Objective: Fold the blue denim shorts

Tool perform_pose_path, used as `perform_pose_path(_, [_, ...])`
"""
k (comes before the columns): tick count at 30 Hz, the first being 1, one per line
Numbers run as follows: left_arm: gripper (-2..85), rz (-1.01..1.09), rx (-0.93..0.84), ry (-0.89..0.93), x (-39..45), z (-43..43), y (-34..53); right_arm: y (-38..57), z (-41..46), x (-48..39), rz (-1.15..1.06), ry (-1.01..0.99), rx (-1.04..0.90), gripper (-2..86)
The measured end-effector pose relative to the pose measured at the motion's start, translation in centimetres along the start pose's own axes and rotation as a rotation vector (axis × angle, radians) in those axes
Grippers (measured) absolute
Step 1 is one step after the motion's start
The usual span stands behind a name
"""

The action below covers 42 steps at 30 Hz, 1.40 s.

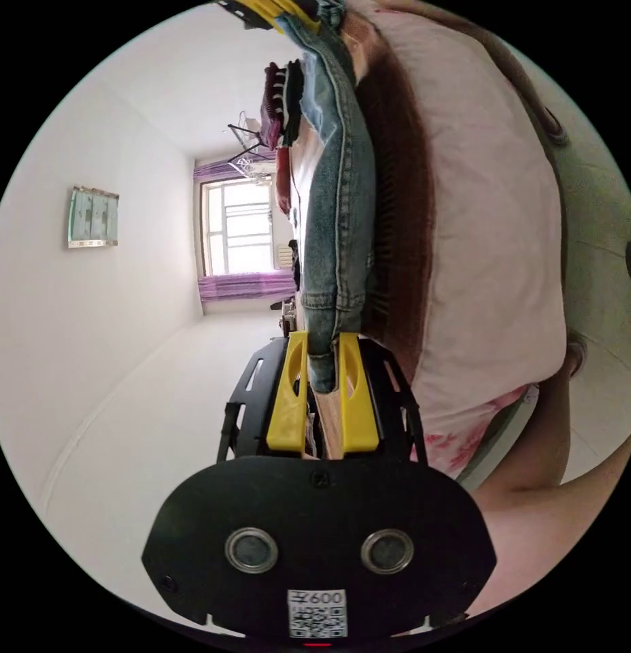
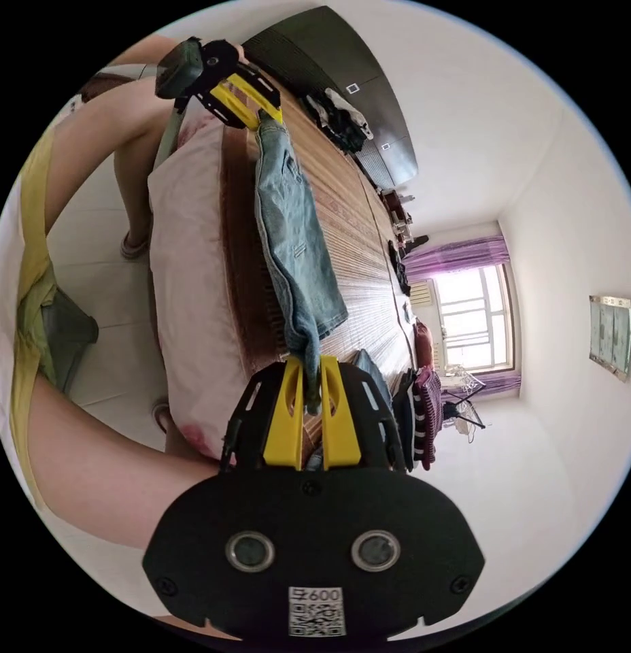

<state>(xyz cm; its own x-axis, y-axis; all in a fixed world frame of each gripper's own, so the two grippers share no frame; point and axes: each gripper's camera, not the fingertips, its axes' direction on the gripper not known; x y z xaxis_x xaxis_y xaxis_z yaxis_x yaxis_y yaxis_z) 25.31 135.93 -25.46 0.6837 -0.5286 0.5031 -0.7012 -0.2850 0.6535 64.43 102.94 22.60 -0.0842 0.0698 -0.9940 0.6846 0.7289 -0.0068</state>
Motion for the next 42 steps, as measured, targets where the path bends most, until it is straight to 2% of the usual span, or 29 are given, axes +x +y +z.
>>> perform_pose_path(5, [5.9,-0.090,-0.011,-0.011,-2.6,-5.9,3.4,-3.0,-7.7,0.8,0.114,0.004,0.080,-0.7])
perform_pose_path(15, [5.4,-0.115,0.018,0.144,-4.2,-15.4,9.9,-7.6,-15.8,-0.9,0.171,0.037,0.111,-0.7])
perform_pose_path(18, [5.3,-0.141,0.035,0.167,-4.4,-17.2,12.2,-9.5,-18.0,-2.2,0.146,0.085,0.107,-0.7])
perform_pose_path(21, [5.1,-0.182,0.037,0.258,-5.0,-17.8,14.3,-12.8,-18.5,-2.8,0.011,0.176,0.059,-0.7])
perform_pose_path(25, [4.6,-0.289,0.040,0.423,-8.0,-17.5,17.6,-16.7,-18.4,2.5,-0.090,0.151,0.110,-0.7])
perform_pose_path(27, [4.2,-0.380,0.040,0.605,-10.7,-17.7,19.2,-18.4,-18.1,5.6,-0.135,0.173,0.150,-0.8])
perform_pose_path(28, [4.1,-0.380,0.054,0.632,-11.1,-18.1,19.4,-19.7,-17.5,7.5,-0.169,0.200,0.165,-0.8])
perform_pose_path(33, [3.5,-0.426,0.233,0.808,-14.7,-22.7,17.4,-25.2,-16.0,13.9,-0.234,0.177,0.215,-0.8])
perform_pose_path(37, [3.3,-0.400,0.294,0.763,-16.5,-25.3,14.4,-29.2,-15.9,16.1,-0.233,0.143,0.226,-0.8])
perform_pose_path(42, [3.0,-0.466,0.328,0.882,-20.7,-23.6,15.7,-33.7,-19.7,17.3,-0.200,0.106,0.344,-0.8])
